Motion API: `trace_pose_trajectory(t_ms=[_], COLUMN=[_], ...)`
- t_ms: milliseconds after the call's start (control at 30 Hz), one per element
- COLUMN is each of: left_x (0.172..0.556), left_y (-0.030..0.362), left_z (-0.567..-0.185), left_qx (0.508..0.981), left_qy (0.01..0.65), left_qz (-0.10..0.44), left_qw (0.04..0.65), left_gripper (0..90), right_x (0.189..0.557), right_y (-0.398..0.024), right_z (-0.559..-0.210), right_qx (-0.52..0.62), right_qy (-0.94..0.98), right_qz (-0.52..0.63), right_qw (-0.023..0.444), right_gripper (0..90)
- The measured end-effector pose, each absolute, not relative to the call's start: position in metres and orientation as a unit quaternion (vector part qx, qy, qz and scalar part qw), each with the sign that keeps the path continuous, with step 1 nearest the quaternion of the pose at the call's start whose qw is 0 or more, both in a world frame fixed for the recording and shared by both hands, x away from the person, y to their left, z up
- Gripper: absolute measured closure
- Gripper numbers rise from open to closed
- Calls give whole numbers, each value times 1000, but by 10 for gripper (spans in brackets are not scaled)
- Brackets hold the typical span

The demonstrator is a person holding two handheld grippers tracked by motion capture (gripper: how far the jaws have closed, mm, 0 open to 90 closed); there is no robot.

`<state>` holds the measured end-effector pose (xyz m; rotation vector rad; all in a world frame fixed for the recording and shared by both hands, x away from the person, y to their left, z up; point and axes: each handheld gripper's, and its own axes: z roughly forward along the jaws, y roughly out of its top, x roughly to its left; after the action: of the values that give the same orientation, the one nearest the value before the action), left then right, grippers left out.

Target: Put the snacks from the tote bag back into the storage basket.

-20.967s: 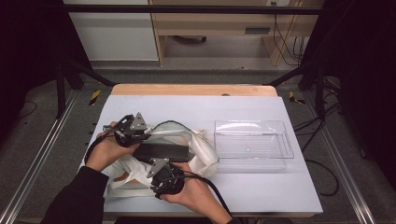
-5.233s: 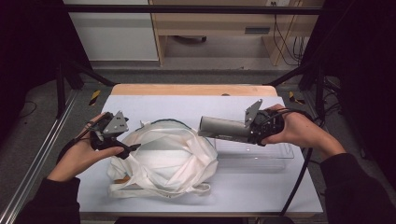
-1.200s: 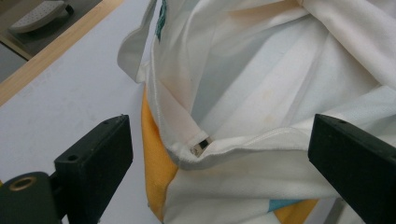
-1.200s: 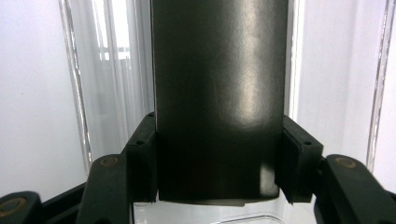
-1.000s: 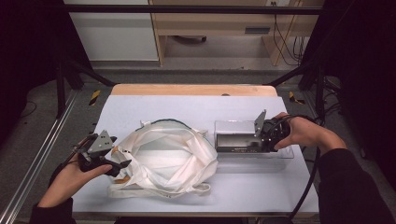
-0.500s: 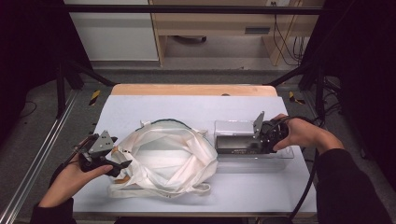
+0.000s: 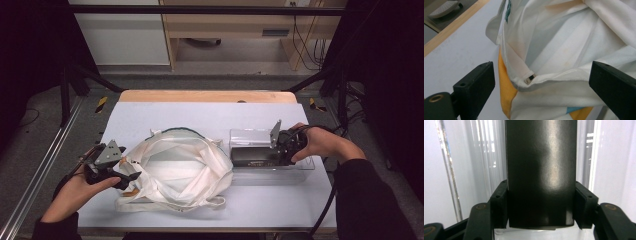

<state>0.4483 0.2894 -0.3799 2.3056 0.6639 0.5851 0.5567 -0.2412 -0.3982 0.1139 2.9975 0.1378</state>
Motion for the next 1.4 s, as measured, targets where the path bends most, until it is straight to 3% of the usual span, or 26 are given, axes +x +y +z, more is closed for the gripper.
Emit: trace_pose_trajectory(t_ms=[133, 767, 1400], left_x=[448, 448, 447], left_y=[290, 291, 293], left_z=[-379, -378, -378], left_qx=[881, 881, 879], left_qy=[254, 255, 259], left_qz=[224, 225, 226], left_qw=[330, 330, 331], left_gripper=[66, 65, 63], right_x=[559, 552, 541], right_y=[-243, -247, -245], right_z=[-393, -376, -358], right_qx=[58, 90, 108], right_qy=[994, 988, 976], right_qz=[63, 95, 132], right_qw=[66, 82, 133], right_gripper=[251, 218, 136])
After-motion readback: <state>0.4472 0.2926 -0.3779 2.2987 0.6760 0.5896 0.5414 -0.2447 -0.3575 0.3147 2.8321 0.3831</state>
